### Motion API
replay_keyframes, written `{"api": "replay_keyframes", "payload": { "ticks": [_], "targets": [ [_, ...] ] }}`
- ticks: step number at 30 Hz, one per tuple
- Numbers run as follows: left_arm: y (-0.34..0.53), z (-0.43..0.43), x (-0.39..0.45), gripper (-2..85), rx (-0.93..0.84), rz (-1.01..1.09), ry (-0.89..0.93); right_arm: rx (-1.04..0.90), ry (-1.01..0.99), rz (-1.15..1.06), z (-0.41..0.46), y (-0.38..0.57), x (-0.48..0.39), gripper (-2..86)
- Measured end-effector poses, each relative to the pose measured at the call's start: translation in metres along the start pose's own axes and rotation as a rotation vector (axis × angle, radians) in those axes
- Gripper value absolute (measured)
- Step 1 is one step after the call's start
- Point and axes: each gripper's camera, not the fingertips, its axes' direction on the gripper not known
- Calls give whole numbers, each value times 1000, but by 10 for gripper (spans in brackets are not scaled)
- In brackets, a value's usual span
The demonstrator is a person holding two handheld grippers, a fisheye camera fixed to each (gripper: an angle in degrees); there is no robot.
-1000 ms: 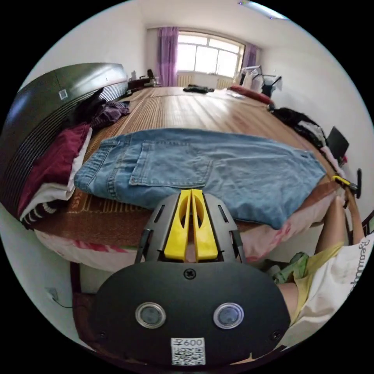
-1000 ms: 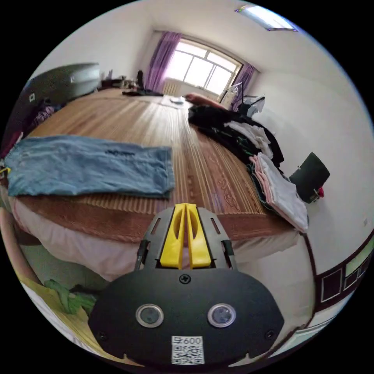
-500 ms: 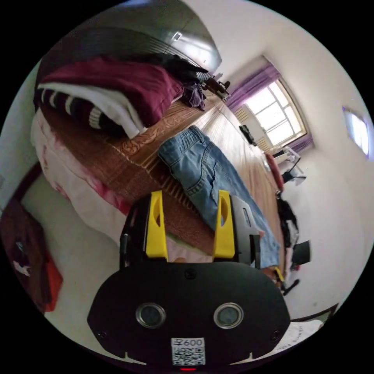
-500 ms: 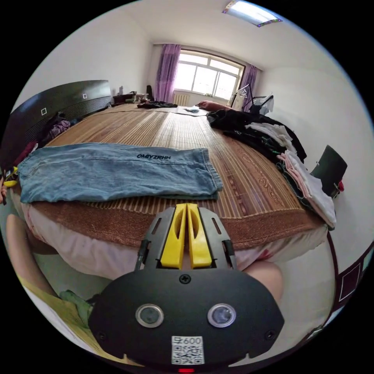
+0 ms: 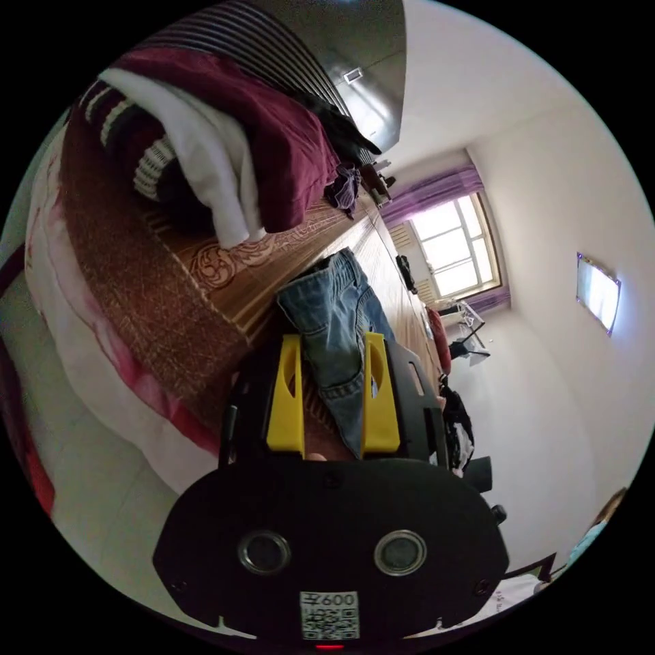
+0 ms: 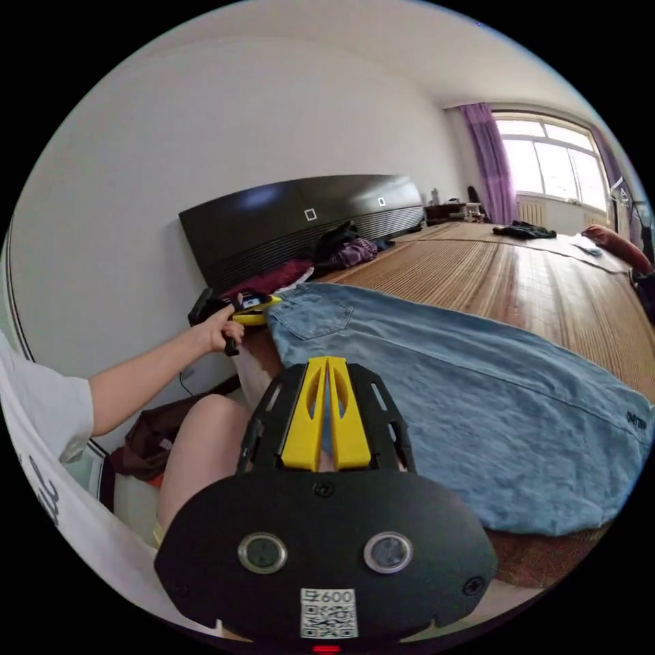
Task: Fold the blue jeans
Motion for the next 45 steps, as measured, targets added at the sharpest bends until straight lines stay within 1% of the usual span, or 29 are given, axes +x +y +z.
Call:
{"api": "replay_keyframes", "payload": {
  "ticks": [2,4,7,9,11,14,18,21,24,26,30,32,33,35,37,39,42,44,45],
  "targets": [
    [3,4,-13,108,-23,51,-47,-100,-32,-75,33,21,-22,-9],
    [10,1,-29,84,0,69,-28,-182,58,-97,54,44,-32,-9],
    [30,-5,-56,44,48,59,25,-154,77,-96,65,85,-36,-9],
    [44,-8,-61,30,73,114,33,-159,116,-163,69,101,-46,-9],
    [64,-12,-52,20,89,277,21,-185,178,-269,79,120,-60,-9],
    [98,-14,-36,13,102,455,24,-168,182,-271,82,141,-60,-9],
    [147,-4,-29,8,101,577,53,-155,168,-250,84,159,-53,-9],
    [197,16,-30,6,82,707,83,-151,193,-295,87,172,-54,-9],
    [248,47,-47,4,34,795,130,-130,178,-268,86,180,-43,-9],
    [285,75,-75,3,-17,842,154,-120,160,-245,84,183,-33,-9],
    [323,103,-141,3,-18,843,147,-91,112,-245,72,179,-16,-9],
    [343,118,-195,2,-62,837,187,-25,51,-141,46,171,8,-9],
    [349,122,-208,2,-76,838,198,3,37,-109,37,169,16,-9],
    [382,140,-260,1,-111,872,193,94,6,14,0,167,48,-9],
    [414,156,-298,1,-131,906,186,127,7,76,-21,168,72,-9],
    [450,174,-335,1,-148,954,177,142,44,109,-38,170,92,-9],
    [519,205,-399,0,-174,1067,108,118,157,140,-50,171,124,-9],
    [581,232,-449,0,-196,1230,-3,54,273,189,-48,168,151,-9],
    [597,239,-462,0,-197,1279,-36,37,297,203,-46,166,158,-9]
  ]
}}
